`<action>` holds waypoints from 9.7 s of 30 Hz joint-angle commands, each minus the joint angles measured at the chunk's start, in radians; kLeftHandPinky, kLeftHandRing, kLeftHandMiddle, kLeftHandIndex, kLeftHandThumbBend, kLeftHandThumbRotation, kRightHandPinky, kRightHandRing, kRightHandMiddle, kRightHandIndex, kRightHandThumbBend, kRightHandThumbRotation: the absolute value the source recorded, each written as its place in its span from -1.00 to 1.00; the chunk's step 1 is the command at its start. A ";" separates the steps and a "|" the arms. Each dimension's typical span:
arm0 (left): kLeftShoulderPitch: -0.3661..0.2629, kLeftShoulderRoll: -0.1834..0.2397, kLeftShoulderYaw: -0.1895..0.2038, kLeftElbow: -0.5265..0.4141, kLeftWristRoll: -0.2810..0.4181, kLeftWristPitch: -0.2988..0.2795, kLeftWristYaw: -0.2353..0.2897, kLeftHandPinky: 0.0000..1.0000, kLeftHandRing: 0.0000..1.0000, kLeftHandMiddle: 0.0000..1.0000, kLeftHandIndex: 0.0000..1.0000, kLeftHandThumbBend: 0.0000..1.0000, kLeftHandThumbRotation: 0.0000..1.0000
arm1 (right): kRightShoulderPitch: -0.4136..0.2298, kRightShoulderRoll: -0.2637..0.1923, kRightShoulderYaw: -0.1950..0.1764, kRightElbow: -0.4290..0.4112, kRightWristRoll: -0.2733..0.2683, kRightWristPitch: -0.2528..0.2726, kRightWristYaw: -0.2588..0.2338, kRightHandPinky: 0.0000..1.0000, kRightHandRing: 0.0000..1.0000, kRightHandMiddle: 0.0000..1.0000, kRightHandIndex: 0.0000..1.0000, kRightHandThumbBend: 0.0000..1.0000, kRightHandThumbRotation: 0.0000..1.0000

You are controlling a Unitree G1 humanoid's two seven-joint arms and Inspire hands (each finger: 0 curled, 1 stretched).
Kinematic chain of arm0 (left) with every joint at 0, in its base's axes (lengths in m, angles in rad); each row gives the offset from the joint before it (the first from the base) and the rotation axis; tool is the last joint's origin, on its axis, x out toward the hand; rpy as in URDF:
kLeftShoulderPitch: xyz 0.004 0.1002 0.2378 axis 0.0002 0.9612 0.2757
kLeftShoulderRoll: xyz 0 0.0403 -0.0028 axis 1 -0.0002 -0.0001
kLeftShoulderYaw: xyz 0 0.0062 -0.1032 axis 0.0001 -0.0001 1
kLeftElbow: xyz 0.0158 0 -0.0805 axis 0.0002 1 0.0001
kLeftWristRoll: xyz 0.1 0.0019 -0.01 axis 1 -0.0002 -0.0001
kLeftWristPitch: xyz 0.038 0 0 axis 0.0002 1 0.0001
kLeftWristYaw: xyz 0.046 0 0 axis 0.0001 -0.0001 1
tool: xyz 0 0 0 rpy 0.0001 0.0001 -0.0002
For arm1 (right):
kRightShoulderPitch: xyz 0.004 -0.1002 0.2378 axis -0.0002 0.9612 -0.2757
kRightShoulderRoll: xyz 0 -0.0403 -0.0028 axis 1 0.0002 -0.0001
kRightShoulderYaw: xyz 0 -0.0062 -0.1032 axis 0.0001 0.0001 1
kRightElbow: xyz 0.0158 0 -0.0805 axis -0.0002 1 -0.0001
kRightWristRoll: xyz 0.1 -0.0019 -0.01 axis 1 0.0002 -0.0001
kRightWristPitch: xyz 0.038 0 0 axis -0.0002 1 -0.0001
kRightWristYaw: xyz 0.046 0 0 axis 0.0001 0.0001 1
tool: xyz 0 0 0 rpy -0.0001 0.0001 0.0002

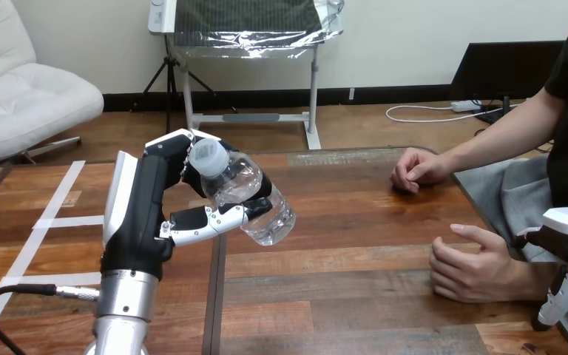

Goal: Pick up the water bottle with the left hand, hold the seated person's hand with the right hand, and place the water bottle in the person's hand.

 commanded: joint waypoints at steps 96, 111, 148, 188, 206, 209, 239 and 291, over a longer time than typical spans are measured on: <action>-0.068 -0.013 0.047 -0.019 0.002 -0.050 0.002 -0.23 -0.21 -0.12 -0.04 0.28 -1.00 | -0.334 0.086 0.255 0.517 -0.010 -0.180 -0.084 -0.10 0.07 0.26 0.39 0.22 -1.00; -0.066 -0.014 0.049 -0.020 -0.003 -0.049 0.001 -0.24 -0.21 -0.12 -0.04 0.28 -1.00 | -0.350 0.116 0.272 0.570 0.000 -0.168 -0.098 0.03 0.18 0.33 0.35 0.23 -1.00; -0.061 -0.015 0.052 -0.017 -0.015 -0.052 -0.006 -0.24 -0.21 -0.12 -0.04 0.28 -1.00 | -0.350 0.111 0.330 0.614 -0.008 -0.250 -0.135 0.11 0.28 0.47 0.57 0.15 -0.78; -0.052 -0.014 0.054 -0.034 -0.001 -0.042 -0.001 -0.23 -0.20 -0.12 -0.04 0.27 -1.00 | -0.349 0.145 0.342 0.657 -0.005 -0.249 -0.149 0.34 0.45 0.57 0.53 0.24 -0.90; -0.055 -0.012 0.060 -0.025 -0.001 -0.050 0.002 -0.22 -0.20 -0.11 -0.03 0.27 -1.00 | -0.317 0.159 0.288 0.652 0.057 -0.246 -0.229 0.14 0.31 0.48 0.29 0.31 -1.00; -0.056 -0.011 0.060 -0.022 -0.001 -0.053 0.003 -0.22 -0.20 -0.11 -0.03 0.27 -1.00 | -0.317 0.161 0.288 0.662 0.063 -0.247 -0.245 0.11 0.29 0.46 0.22 0.29 -1.00; -0.063 -0.008 0.062 -0.016 0.007 -0.046 0.006 -0.23 -0.21 -0.12 -0.02 0.29 -1.00 | -0.320 0.159 0.326 0.687 0.058 -0.286 -0.311 0.00 0.20 0.34 0.16 0.29 -1.00; -0.057 0.001 0.064 -0.024 0.005 -0.053 -0.001 -0.22 -0.20 -0.11 -0.02 0.28 -1.00 | -0.312 0.177 0.368 0.706 0.017 -0.272 -0.368 0.34 0.53 0.60 0.36 0.39 -1.00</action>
